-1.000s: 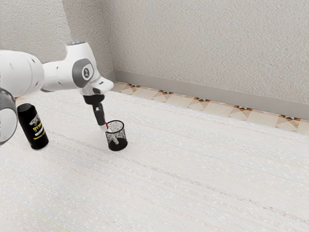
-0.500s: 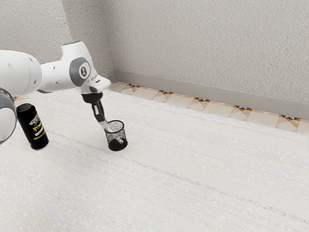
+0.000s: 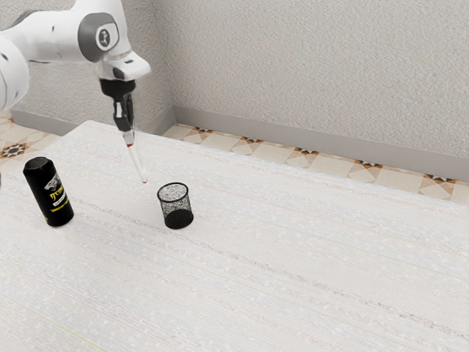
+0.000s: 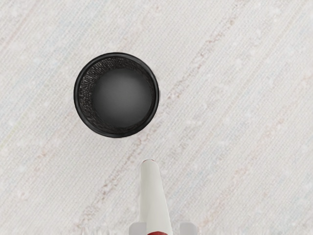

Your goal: Take the marker out of the pen holder and place it to the left of the pen holder.

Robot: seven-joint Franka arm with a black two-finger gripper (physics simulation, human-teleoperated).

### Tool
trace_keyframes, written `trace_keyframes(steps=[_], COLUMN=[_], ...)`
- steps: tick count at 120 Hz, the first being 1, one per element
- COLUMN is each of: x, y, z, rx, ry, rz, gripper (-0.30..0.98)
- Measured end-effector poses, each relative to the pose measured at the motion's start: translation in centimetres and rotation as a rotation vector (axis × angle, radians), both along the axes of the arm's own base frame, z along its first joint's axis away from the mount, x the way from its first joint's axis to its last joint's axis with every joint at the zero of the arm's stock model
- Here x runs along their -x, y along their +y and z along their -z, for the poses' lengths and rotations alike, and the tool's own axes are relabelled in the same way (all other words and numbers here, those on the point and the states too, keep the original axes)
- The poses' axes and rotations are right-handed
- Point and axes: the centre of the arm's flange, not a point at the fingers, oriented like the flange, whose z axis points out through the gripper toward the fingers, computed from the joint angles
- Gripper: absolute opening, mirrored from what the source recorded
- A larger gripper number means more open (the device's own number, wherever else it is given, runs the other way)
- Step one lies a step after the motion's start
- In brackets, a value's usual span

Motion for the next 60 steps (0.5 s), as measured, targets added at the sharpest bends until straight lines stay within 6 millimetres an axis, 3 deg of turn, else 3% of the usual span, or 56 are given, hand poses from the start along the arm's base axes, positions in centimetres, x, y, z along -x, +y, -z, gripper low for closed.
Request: trace_keyframes(steps=[6,13,40,51,60], x=[0.8,1.6,0.2,-1.0,-1.1], y=[0.1,0.5,4.2,3.5,4.9], z=[-0.7,-0.1,8.8,9.7,12.2], rx=[-0.023,-0.04,-0.144,-0.193,-0.218], ry=[0.064,0.153,0.484,0.531,0.598], rz=[-0.019,-0.059,-0.292,-0.37,-0.471], gripper=[-0.1,-0.1,-0.1,-0.1,-0.1])
